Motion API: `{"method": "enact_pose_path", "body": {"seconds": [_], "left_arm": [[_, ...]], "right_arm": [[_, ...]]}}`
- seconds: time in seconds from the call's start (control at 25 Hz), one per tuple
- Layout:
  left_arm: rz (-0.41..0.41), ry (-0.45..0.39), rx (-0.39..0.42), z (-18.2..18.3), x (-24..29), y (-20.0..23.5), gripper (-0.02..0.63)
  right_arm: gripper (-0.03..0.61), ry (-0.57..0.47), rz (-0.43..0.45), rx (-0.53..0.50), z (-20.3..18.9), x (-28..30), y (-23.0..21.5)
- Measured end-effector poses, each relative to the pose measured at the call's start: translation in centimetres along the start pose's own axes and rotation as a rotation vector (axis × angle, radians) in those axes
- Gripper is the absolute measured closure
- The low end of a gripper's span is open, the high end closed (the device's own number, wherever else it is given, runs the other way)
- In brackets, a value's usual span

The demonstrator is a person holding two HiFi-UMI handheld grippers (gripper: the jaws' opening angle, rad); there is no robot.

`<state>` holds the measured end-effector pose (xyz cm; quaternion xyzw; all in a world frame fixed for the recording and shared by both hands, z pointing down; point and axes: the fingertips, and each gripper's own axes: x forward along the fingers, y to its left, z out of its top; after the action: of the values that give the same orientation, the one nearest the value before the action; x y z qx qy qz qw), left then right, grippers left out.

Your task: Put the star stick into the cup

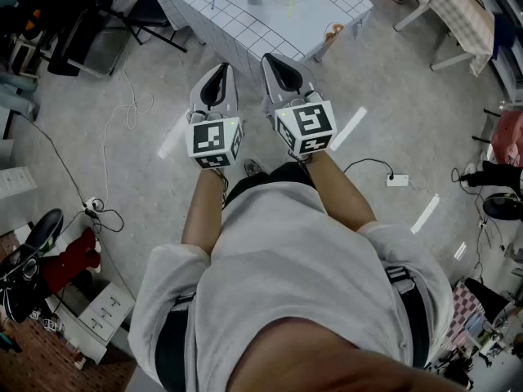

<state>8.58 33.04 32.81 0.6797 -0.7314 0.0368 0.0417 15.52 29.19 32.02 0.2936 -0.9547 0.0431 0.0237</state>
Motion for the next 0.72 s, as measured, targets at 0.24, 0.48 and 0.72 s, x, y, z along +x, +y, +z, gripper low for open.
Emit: {"method": "enact_pose_path", "body": {"seconds": [0.24, 0.48, 0.72], "left_arm": [[-0.033, 0.041, -0.036, -1.7, 2.8, 2.1, 0.611], [-0.065, 0.125, -0.045, -4.0, 7.5, 4.6, 0.611], [-0.069, 0.202, -0.017, -5.6, 15.7, 9.0, 0.611]], "right_arm": [[0.581, 0.098, -0.019, -0.023, -2.3, 3.5, -1.4], [0.580, 0.185, -0.058, -0.013, -5.1, 7.7, -5.1], [0.580, 0.209, -0.061, 0.039, -6.6, 14.9, -9.9]]}}
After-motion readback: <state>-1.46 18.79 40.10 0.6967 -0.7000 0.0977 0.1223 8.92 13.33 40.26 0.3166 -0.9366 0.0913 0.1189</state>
